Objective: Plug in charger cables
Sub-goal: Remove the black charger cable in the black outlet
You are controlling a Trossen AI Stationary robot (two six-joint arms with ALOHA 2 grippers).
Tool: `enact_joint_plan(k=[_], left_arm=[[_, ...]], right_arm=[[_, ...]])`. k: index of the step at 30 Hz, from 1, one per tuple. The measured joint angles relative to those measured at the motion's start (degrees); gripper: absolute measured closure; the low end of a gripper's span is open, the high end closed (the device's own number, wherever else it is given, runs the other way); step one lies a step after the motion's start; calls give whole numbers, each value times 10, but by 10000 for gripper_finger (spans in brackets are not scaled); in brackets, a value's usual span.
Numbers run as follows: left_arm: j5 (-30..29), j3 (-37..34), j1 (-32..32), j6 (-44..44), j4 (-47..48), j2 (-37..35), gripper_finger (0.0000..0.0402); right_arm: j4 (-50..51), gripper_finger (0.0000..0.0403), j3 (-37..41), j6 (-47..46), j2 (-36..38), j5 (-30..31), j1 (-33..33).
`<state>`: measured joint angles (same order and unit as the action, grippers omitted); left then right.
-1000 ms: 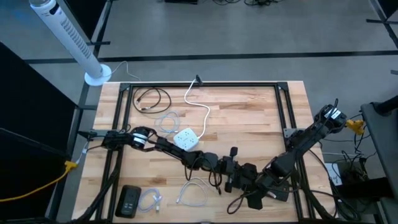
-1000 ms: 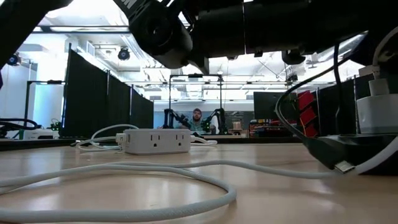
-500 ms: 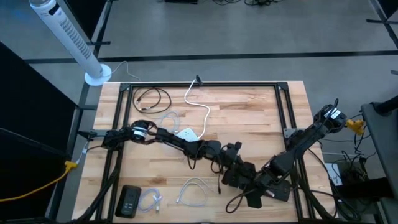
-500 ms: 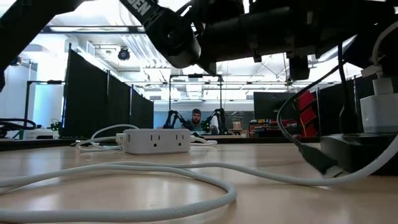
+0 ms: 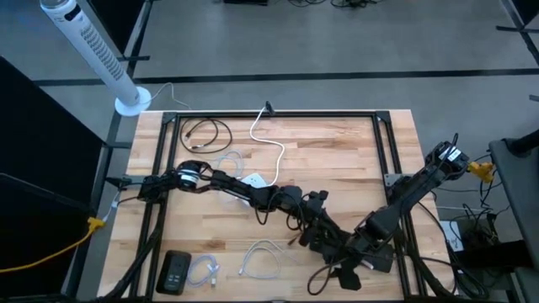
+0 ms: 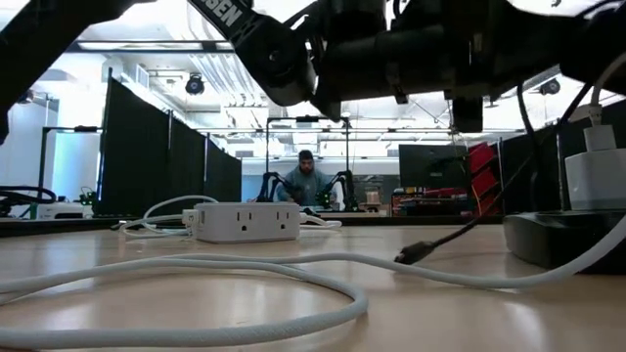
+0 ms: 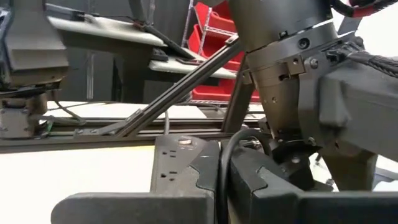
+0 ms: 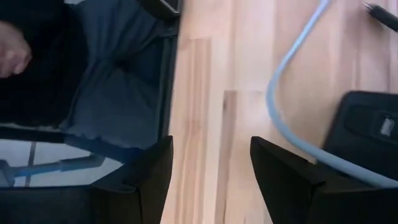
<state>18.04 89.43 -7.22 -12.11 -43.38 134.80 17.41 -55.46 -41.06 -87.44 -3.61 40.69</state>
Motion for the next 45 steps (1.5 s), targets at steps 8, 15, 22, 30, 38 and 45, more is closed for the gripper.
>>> enact_joint_plan(k=[8, 15, 22, 30, 38, 45], left_arm=[[23, -1, 1, 10, 8, 0, 401], [18, -8, 0, 25, 42, 13, 401], [19, -14, 0, 26, 32, 12, 401], [24, -15, -1, 26, 25, 12, 401], [25, -16, -2, 26, 22, 10, 401], [26, -18, -2, 27, 24, 9, 401]], right_arm=[[-45, 204, -3, 84, 0, 7, -6], [-119, 204, -8, 191, 2, 58, -11], [-115, 204, -8, 225, 1, 90, -10], [-139, 204, -8, 326, 0, 176, -10], [-179, 204, -6, 411, 0, 251, -10], [-202, 204, -6, 459, -1, 277, -10]])
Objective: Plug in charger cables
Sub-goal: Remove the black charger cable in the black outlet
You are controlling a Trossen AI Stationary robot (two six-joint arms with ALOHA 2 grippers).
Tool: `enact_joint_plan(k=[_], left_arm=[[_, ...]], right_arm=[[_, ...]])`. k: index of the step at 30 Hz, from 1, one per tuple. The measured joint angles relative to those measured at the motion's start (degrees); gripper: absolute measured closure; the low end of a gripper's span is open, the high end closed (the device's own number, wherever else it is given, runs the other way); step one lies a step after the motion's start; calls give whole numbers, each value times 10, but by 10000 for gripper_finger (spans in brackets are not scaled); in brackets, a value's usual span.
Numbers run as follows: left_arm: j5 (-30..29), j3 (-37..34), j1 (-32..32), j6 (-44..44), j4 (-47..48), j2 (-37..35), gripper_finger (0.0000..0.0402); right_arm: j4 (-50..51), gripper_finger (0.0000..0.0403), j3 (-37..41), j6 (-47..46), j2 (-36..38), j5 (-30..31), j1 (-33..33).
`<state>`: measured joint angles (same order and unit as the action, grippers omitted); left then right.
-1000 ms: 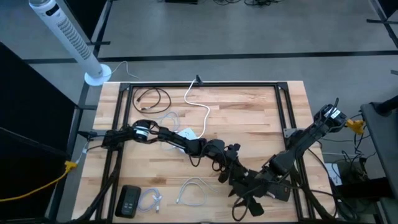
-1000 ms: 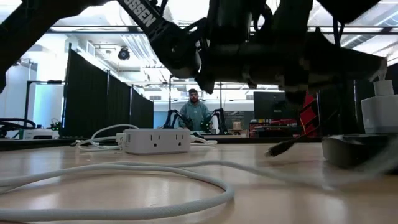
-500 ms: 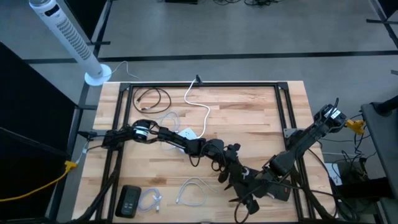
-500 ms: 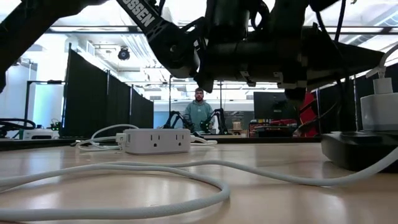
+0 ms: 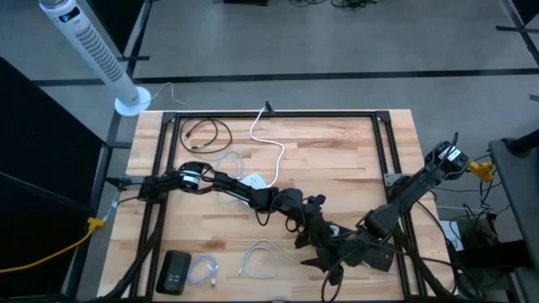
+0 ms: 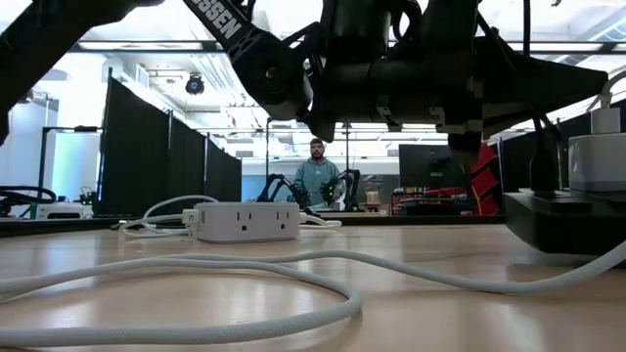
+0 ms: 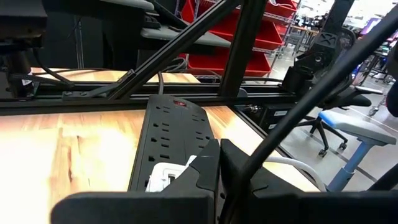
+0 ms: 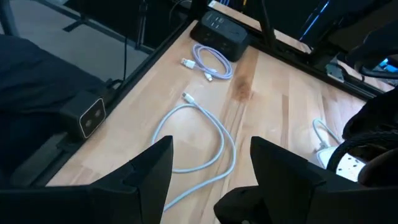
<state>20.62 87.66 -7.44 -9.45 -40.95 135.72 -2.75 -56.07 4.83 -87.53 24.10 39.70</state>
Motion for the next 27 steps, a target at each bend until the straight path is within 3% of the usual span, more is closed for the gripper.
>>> enact_joint_plan(k=[5, 16, 19, 27], left_arm=[[0, -1, 0, 11, 0, 0, 401], [3, -2, -1, 25, 1, -1, 401], [4, -2, -1, 26, 7, -1, 401], [0, -5, 1, 30, 23, 1, 401]], right_arm=[[1, 204, -8, -18, 1, -2, 10], [36, 204, -16, -136, 44, -71, 81], [54, 204, -13, -189, 41, -124, 92], [54, 221, 21, -382, 22, -169, 95]])
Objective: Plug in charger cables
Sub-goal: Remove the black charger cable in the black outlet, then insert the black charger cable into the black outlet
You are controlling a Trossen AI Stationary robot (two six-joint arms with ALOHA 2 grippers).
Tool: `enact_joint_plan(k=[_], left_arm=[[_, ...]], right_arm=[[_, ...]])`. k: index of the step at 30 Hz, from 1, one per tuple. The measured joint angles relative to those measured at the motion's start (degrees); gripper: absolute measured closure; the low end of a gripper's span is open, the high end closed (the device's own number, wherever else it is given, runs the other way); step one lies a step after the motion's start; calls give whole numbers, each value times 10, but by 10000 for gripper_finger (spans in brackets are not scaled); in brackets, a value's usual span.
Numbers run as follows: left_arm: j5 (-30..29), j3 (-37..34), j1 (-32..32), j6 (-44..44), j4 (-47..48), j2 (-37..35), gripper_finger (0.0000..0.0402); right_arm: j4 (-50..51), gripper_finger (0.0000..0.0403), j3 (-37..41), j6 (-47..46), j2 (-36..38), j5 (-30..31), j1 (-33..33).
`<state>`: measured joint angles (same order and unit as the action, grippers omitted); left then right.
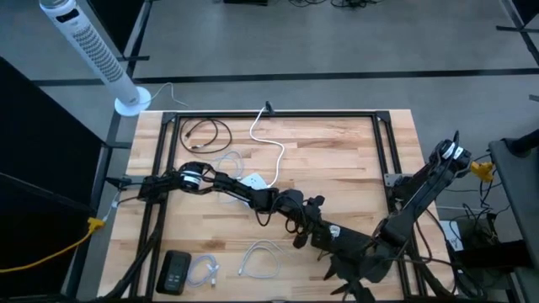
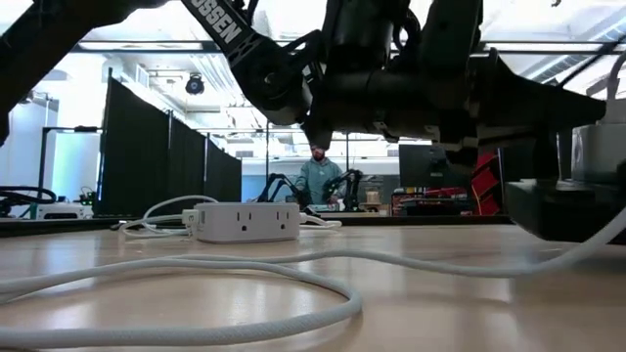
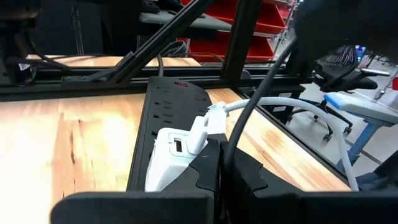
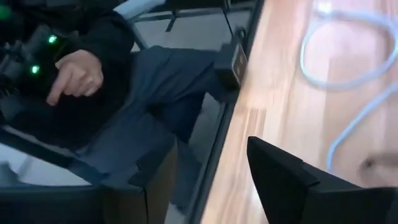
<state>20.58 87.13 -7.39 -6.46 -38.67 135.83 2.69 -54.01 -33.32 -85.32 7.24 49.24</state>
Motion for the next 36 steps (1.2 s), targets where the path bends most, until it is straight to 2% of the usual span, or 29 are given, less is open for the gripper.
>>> enact_joint_plan(k=[5, 14, 20, 26, 30, 36], left_arm=[[0, 0, 0, 0, 2, 0, 401], [41, 0, 1, -1, -5, -2, 401], [87, 0, 1, 7, 0, -3, 401], [104, 1, 1, 74, 39, -6, 396], [121, 1, 1, 124, 53, -10, 372], [139, 1, 1, 165, 74, -28, 310]], right_arm=[[26, 240, 9, -118, 0, 2, 0], [172, 258, 9, -289, 0, 9, 0], [176, 251, 7, -305, 0, 13, -15], [177, 232, 7, -322, 0, 23, -30], [182, 219, 7, -347, 0, 29, -34], [194, 205, 8, -375, 0, 28, -35]])
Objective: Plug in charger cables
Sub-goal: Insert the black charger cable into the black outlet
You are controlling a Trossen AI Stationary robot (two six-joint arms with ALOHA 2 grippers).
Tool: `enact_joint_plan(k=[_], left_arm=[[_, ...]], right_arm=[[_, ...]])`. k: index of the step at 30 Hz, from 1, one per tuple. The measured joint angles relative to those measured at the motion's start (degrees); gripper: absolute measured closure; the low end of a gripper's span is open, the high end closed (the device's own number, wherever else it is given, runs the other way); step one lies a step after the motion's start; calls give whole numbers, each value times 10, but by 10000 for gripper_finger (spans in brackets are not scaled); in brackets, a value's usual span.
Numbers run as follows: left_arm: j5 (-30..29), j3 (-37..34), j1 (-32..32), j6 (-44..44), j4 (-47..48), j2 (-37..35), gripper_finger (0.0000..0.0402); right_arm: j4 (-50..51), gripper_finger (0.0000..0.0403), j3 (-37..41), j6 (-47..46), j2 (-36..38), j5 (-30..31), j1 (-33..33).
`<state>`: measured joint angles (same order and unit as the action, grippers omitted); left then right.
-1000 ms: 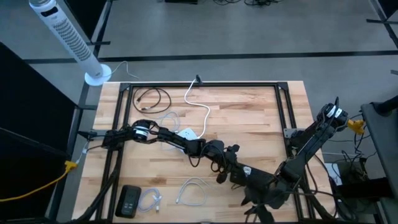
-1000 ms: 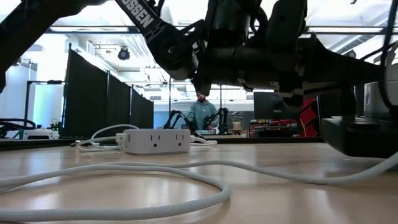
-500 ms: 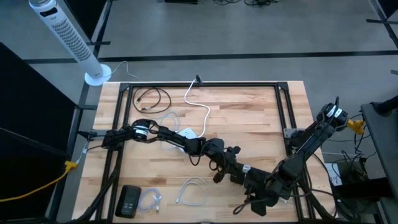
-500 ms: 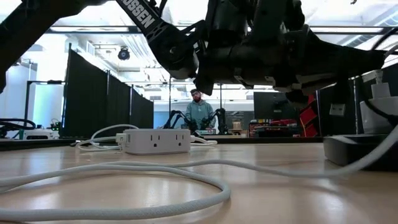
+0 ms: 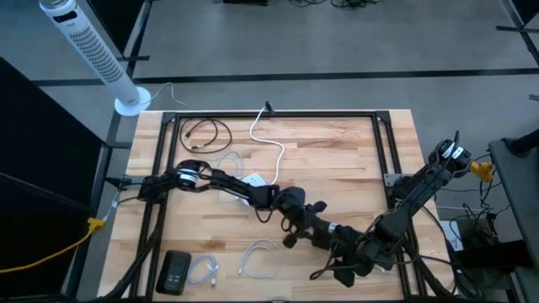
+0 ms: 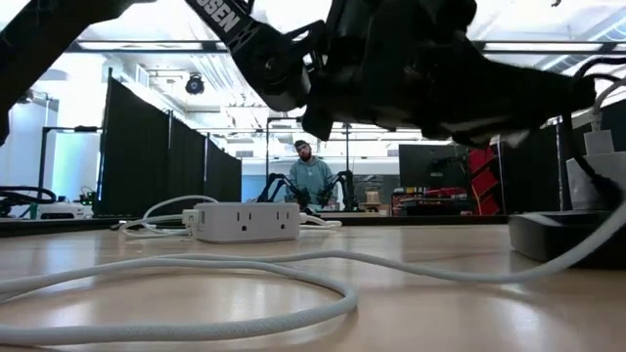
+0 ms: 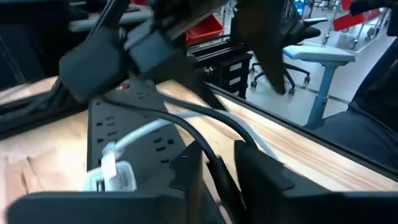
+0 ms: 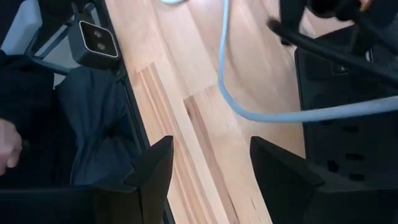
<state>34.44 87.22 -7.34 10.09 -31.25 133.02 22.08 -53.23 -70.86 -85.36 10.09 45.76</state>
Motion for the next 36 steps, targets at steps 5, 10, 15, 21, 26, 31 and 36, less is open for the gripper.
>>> enact_joint_plan(k=[5, 10, 15, 21, 26, 31, 36], left_arm=[[1, 0, 0, 4, 2, -10, 267], [-4, 0, 6, 7, 12, -17, 243], [-39, 0, 24, 28, 80, -46, 242], [-76, -8, 51, 56, 147, -81, 272], [-122, -72, 68, 50, 94, -98, 318], [-124, -203, 91, 35, -58, -154, 367], [-125, -351, 114, 31, -220, -223, 396]], right_arm=[[-1, 198, 0, 3, 0, 2, 0], [0, 198, -2, 15, 9, 3, 0], [-2, 204, -39, 117, 26, 12, -13], [0, 215, -106, 336, 52, 36, -43], [-2, 243, -131, 525, 71, 30, -57], [1, 298, -110, 641, 72, 17, -94], [-4, 372, -63, 718, 69, 11, -143]])
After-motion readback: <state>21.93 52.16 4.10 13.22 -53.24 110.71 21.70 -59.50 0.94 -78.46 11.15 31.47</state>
